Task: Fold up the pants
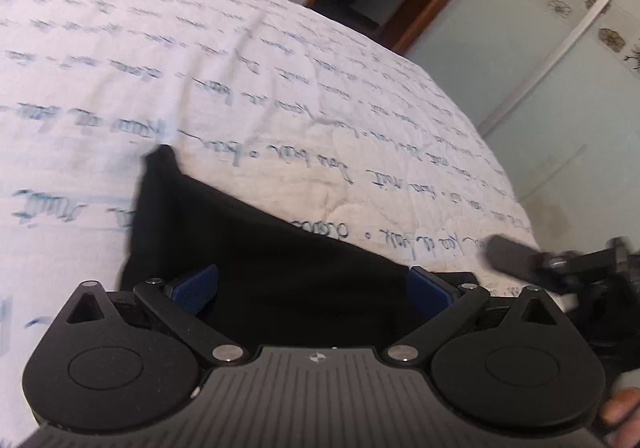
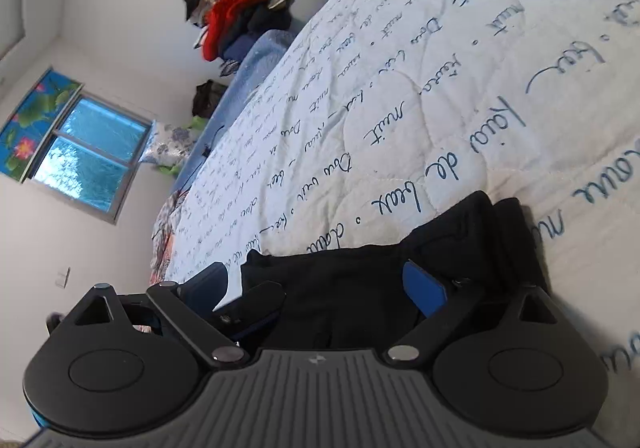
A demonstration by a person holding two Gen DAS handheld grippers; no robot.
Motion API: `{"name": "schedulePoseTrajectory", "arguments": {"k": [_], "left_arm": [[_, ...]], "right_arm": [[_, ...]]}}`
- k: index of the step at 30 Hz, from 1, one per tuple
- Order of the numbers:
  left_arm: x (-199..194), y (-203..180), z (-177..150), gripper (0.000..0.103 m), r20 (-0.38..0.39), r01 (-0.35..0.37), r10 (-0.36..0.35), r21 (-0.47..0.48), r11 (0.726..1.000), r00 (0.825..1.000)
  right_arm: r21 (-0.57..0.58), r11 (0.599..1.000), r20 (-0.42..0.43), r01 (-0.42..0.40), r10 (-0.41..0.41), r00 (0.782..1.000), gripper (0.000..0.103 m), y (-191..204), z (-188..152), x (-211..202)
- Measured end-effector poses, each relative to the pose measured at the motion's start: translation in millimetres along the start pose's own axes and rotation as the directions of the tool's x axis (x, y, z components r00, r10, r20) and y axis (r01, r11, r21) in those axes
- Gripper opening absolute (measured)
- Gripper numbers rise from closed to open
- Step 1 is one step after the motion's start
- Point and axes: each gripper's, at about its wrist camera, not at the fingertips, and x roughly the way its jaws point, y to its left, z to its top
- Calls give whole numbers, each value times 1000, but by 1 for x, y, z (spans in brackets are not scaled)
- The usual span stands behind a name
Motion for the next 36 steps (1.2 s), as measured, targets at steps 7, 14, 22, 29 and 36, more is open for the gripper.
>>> {"name": "schedulePoseTrajectory", "arguments": {"k": [7, 14, 22, 29, 36], "left_arm": [[-48, -23, -49, 102, 46, -176, 171, 147, 973, 984], [-30, -38, -74, 103, 135, -314, 288, 267, 911, 948], [-52, -34, -74, 102, 102, -313, 298, 210, 926, 949], [-43, -11, -83, 103, 76, -293, 285, 120, 949, 955], [-102, -36, -97, 99, 212, -311, 280, 127, 942, 936]], "right_arm": [[-105, 994, 30, -16, 20, 999, 99, 7, -51, -80], [139, 975, 41, -172, 168, 985, 99, -60, -57, -83], [-31, 994, 19, -102, 103, 995, 100, -10, -65, -101], [1, 997, 9, -79, 79, 997, 100, -36, -71, -78], [-176, 984, 69, 19, -7, 998, 100, 8, -82, -118]]}}
